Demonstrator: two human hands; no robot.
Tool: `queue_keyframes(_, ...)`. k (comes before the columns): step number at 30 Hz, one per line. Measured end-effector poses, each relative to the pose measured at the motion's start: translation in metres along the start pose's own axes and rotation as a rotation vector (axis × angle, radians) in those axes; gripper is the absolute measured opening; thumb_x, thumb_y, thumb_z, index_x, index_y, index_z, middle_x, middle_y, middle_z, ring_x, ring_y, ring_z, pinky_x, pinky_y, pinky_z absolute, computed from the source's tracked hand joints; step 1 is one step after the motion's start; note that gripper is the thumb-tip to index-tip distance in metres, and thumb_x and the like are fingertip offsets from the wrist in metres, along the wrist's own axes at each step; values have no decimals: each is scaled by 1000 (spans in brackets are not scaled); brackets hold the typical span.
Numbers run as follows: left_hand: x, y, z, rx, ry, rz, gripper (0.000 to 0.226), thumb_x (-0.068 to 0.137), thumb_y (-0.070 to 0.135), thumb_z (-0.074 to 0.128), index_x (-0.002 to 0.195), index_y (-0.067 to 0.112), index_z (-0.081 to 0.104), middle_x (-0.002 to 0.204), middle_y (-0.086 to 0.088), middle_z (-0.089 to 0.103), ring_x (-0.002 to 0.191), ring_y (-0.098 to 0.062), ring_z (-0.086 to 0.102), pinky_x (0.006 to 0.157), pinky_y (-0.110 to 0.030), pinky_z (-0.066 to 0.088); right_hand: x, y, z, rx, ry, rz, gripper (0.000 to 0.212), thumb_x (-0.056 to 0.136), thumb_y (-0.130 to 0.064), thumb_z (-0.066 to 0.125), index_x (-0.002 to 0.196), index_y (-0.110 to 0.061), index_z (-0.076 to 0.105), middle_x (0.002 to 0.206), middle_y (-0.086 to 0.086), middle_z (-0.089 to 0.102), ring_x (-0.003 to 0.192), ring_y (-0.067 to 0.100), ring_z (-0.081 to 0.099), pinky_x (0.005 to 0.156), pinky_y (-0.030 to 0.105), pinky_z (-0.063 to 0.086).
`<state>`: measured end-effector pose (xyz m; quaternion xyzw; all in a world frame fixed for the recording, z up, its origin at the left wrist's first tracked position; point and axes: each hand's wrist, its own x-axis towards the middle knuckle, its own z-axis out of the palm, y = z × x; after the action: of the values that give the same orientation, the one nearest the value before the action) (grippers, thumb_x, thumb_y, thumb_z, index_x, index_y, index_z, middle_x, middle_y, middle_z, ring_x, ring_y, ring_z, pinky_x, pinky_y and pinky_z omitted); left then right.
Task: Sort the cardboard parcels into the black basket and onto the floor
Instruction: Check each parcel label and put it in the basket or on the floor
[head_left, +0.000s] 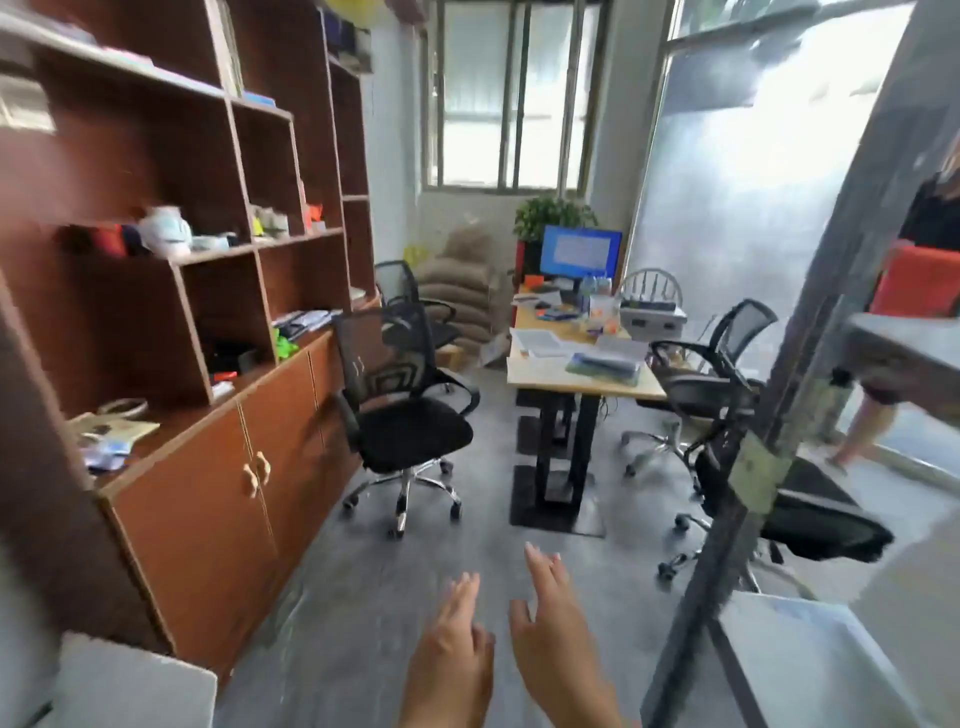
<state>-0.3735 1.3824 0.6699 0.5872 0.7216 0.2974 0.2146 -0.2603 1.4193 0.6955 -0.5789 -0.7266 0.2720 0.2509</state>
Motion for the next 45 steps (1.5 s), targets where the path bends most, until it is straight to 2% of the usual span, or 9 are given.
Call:
queue_keyframes(3, -14, 67, -69, -18, 192, 188, 65, 96, 45, 21, 154, 17, 19, 161, 6, 17, 149, -7, 12, 113, -12, -2, -15, -77, -73, -102, 194, -165, 64, 102, -22, 39, 158, -18, 8, 165, -6, 2, 151, 9, -7, 123, 29, 1)
queue_keyframes(7, -33, 144, -149, 103, 569, 447, 49, 101, 19, 35, 150, 12, 33, 160, -1, 24, 150, -13, 17, 123, -37, 13, -43, -152, -148, -202, 434, -287, 70, 101, -28, 38, 157, -15, -2, 164, -3, -11, 149, 10, -18, 123, 33, -8)
queue_keyframes(10, -48, 169, -178, -1, 567, 470, 58, 102, 23, 34, 157, 19, 14, 164, 7, 8, 149, 0, -2, 122, -32, -3, -69, -182, -183, -243, 569, -342, 73, 101, -26, 41, 157, -15, -4, 162, -6, -13, 148, 8, -19, 121, 34, -13)
queue_keyframes(14, -61, 160, -186, 47, 567, 613, 60, 101, 31, 23, 157, 18, 9, 164, 7, -1, 150, -3, -5, 123, -40, 2, -99, -198, -197, -389, 629, -297, 80, 100, -26, 44, 153, -18, -16, 159, -6, -23, 146, 9, -26, 122, 39, -11)
queue_keyframes(19, -60, 139, -206, 32, 463, 730, 64, 98, 37, 17, 157, 18, 5, 165, 7, -1, 151, -7, -3, 122, -41, -2, -119, -204, -181, -383, 693, -131, 79, 100, -28, 46, 157, -20, -8, 161, -8, -20, 146, 6, -25, 123, 40, -10)
queue_keyframes(24, -64, 136, -209, 77, 374, 790, 64, 98, 35, 21, 157, 16, 5, 165, 3, -2, 151, -10, -3, 121, -50, 10, -161, -202, -175, -507, 815, -3, 75, 93, -31, 41, 158, -16, 6, 163, -3, -7, 151, 15, -10, 123, 46, -2)
queue_keyframes(29, -125, 166, -205, 33, 189, 941, 65, 96, 37, 11, 156, 18, -6, 163, 5, -16, 149, -7, -17, 122, -48, -3, -258, -197, -189, -581, 883, 156, 72, 95, -18, 44, 158, -12, 9, 164, 0, -2, 151, 13, -9, 122, 48, -3)
queue_keyframes(38, -362, 231, -190, -124, 22, 1286, 62, 104, 36, 24, 157, 18, -3, 164, 4, -8, 150, -8, -13, 120, -38, -17, -510, -204, -216, -726, 1081, 464, 69, 102, -26, 40, 158, -16, 2, 165, -1, -5, 151, 12, -10, 122, 43, -8)
queue_keyframes(45, -640, 242, -159, -248, -322, 1556, 61, 104, 35, 24, 157, 16, -1, 165, 0, -3, 151, -12, -6, 122, -46, -7, -807, -206, -172, -758, 1141, 919, 68, 104, -30, 38, 158, -13, -2, 165, 2, -9, 152, 16, -10, 123, 44, -6)
